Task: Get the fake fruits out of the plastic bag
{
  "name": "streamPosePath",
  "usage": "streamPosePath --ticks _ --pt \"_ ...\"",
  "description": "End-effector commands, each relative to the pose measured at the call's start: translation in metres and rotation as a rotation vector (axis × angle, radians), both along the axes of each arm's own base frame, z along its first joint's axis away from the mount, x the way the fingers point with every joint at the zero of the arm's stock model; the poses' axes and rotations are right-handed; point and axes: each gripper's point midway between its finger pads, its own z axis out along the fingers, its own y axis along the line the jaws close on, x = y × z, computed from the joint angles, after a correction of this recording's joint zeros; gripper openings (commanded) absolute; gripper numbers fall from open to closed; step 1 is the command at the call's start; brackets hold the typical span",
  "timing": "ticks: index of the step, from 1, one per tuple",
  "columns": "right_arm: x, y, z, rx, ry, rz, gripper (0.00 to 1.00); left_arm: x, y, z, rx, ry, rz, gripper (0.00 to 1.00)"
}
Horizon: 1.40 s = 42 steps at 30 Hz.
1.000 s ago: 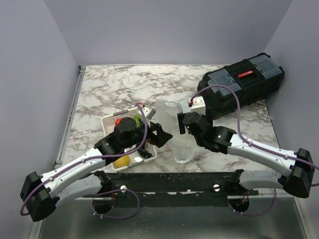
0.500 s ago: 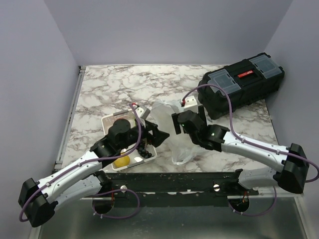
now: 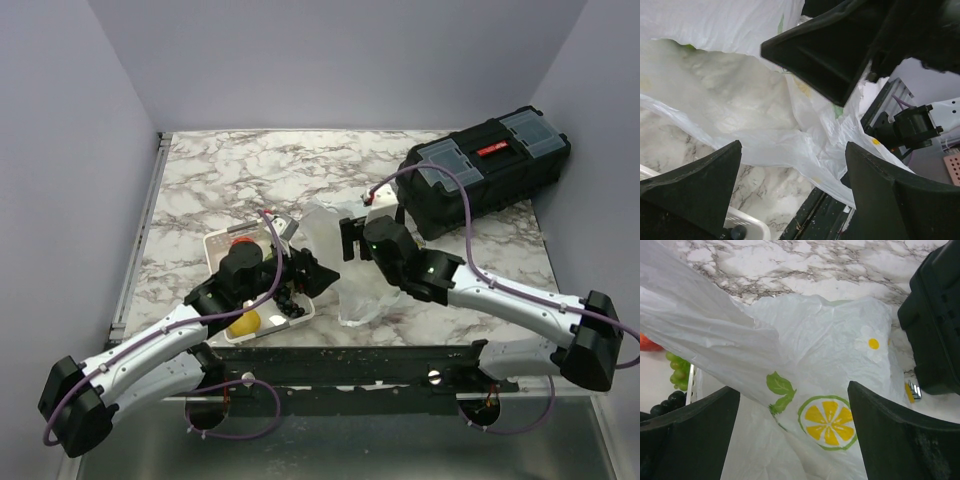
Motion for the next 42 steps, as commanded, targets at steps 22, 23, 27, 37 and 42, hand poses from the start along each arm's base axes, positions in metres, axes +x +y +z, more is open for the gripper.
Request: streamPosePath --ticks 22,23,27,37,42 --pt "-0.022 0.047 0.066 0.237 -0.004 0.252 0.01 -0.001 -0.025 -0.009 -0.051 0.081 -0.111 0.8" --pt "-0.026 0.047 0.067 0.255 0.002 0.265 0.01 0.0 -0.027 -0.011 -0.052 0.088 -0.11 0.8" --pt "-0.028 0.04 0.064 0.273 0.007 0.246 0.01 0.005 -0.034 -0.024 -0.028 0.143 -0.118 0.77" --pt "-0.024 0.013 0.036 0.194 0.027 0.131 0.03 0.027 -0.05 -0.038 0.063 0.11 -0.104 0.69" --pt "-0.025 -0.012 0.023 0.12 0.047 0.047 0.06 0.033 -0.057 -0.038 0.084 0.081 -0.046 0.69"
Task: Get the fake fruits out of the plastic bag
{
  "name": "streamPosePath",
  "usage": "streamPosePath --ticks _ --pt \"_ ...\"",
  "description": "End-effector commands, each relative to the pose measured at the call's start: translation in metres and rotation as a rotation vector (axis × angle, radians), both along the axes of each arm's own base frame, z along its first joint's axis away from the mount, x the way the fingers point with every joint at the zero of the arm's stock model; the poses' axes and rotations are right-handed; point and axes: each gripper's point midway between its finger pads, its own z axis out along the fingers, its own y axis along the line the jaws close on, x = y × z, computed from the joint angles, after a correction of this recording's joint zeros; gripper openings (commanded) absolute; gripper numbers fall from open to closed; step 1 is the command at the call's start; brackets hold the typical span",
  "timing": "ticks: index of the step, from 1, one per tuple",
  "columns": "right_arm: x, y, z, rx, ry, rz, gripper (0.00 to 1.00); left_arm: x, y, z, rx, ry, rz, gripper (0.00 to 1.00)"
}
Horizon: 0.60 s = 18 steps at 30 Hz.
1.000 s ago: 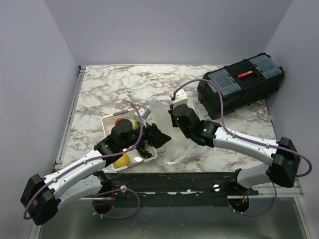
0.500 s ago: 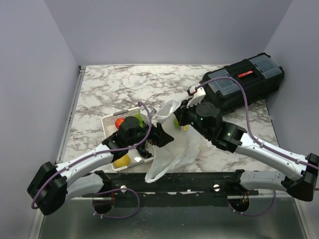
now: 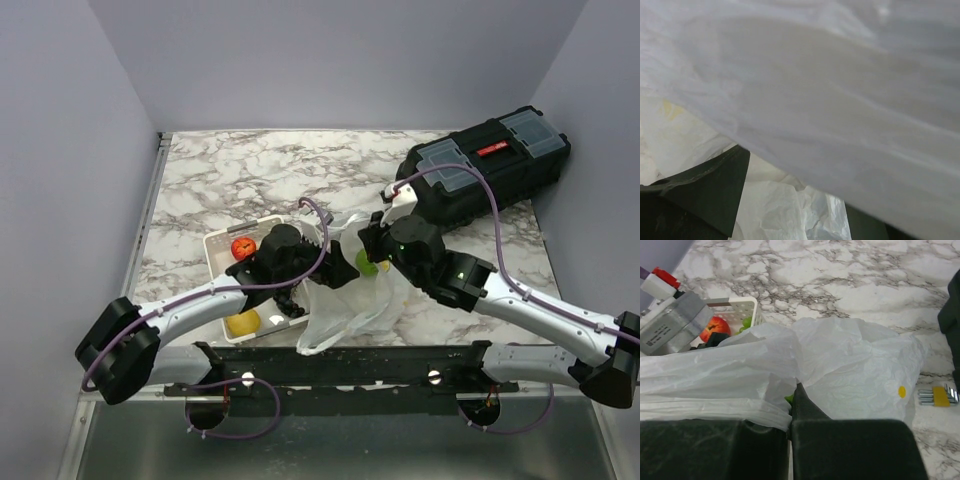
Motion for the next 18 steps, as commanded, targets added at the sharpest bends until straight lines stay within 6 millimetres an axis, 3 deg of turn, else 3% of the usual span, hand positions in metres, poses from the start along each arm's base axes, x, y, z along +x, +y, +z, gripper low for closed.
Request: streamPosePath --ticks 1,4,10,18 --pt "-0.001 -0.032 -0.015 -0.08 0.025 -0.106 0.08 0.015 -0.01 0.011 0.009 -0.077 0.065 0.69" --pt "-0.006 -0.04 -0.022 -0.1 0.043 -0.117 0.13 0.024 -0.015 0.007 0.024 -0.092 0.115 0.69" --pt "-0.012 -0.048 -0.021 -0.067 0.058 -0.128 0.15 0.034 -0.032 0.005 -0.004 -0.202 0.118 0.58" --pt "-0.012 -0.054 -0.014 -0.052 0.04 -0.148 0.17 0.004 -0.025 0.036 -0.146 -0.305 0.077 0.57"
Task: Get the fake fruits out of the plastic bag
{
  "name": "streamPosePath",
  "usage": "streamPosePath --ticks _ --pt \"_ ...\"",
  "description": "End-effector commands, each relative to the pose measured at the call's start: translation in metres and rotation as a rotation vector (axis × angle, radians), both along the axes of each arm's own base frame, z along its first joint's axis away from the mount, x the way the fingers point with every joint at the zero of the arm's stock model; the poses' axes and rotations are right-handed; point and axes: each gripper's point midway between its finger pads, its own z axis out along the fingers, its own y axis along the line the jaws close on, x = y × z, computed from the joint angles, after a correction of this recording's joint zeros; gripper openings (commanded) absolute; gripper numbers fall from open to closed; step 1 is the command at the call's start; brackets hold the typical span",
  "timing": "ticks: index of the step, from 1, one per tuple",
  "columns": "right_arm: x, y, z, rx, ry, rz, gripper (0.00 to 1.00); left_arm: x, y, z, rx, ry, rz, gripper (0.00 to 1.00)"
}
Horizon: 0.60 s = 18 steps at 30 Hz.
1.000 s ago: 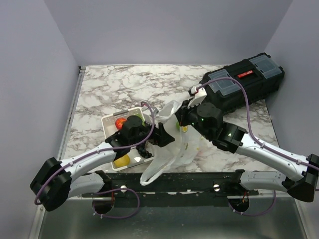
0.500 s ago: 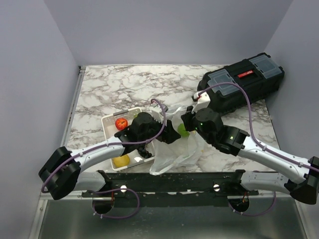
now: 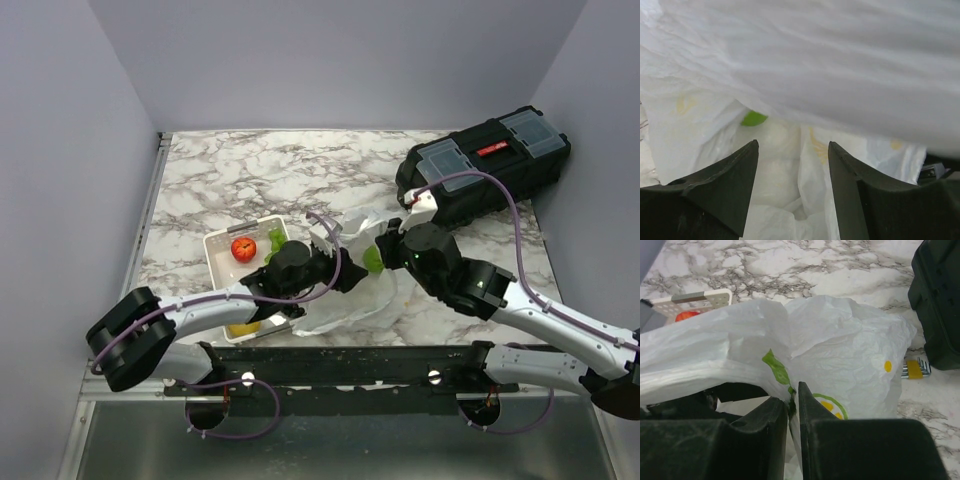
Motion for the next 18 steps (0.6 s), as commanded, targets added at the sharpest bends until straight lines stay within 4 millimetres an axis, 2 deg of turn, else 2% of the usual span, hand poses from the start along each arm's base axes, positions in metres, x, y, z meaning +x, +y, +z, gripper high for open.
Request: streamPosePath --ticks 1,7,10,13,15,18 --pt "0.001 -0.013 -0.006 -0.021 0.0 -0.052 0.17 -0.008 0.006 0.043 -0.137 -0.139 0.001 0.57" --pt "0.002 -0.015 -0.006 -0.021 -0.008 -0.063 0.17 -0.03 0.009 0.056 -0.223 -0.266 -0.046 0.52" --pt "0.001 -0.017 -0.008 -0.022 -0.005 -0.065 0.17 -0.035 -0.005 0.046 -0.186 -0.244 -0.106 0.53" --pt "-0.001 -0.02 -0.007 -0.015 -0.002 -0.069 0.17 -0.027 -0.014 0.034 -0.16 -0.174 -0.076 0.54" --pt "-0.003 -0.022 -0.006 -0.007 0.001 -0.071 0.17 -0.019 -0.021 0.033 -0.171 -0.192 -0.057 0.57" --pt "-0.005 -0.025 -0.004 0.003 -0.002 -0.073 0.17 0.009 -0.025 0.02 -0.106 -0.171 0.059 0.57"
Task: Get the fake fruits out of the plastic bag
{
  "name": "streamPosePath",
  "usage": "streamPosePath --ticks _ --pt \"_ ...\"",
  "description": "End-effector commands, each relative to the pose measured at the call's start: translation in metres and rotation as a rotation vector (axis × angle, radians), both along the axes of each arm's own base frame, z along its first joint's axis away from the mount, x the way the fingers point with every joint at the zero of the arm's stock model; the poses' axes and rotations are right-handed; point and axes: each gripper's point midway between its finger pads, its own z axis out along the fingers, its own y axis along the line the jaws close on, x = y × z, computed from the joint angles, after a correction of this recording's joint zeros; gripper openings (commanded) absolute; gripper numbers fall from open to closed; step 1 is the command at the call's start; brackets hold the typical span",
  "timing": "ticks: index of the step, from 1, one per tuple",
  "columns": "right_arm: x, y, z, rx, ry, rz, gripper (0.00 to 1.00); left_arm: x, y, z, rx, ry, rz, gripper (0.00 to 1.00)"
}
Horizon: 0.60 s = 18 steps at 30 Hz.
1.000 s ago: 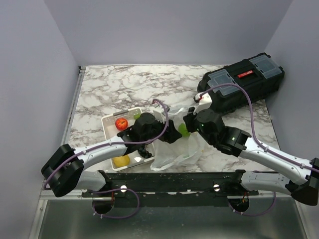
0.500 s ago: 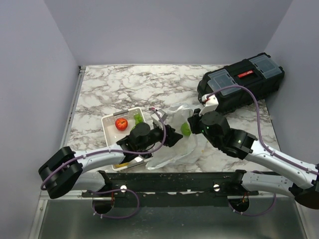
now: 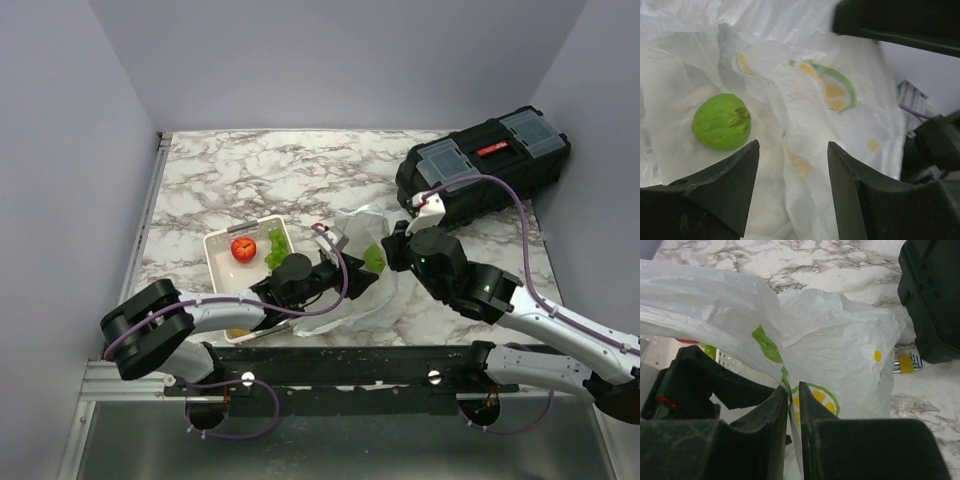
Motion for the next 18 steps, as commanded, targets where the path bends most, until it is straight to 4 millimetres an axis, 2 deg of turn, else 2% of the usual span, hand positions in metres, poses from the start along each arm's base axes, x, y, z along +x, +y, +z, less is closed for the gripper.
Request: streamPosePath --ticks 1,6,12,18 --pt "-0.003 -0.013 -0.001 0.002 0.003 -0.036 0.17 0.039 -0.013 -0.002 0.032 0.001 0.151 0.57" --pt "-0.005 -0.015 0.002 0.005 0.002 -0.037 0.17 0.063 -0.021 -0.021 0.085 0.022 0.231 0.57" --pt "-0.007 -0.021 -0.004 -0.013 0.016 -0.048 0.17 0.074 -0.032 -0.037 0.115 0.093 0.239 0.57" --pt "-0.009 -0.025 -0.005 -0.012 0.018 -0.053 0.17 0.093 -0.033 -0.065 0.208 0.153 0.286 0.69"
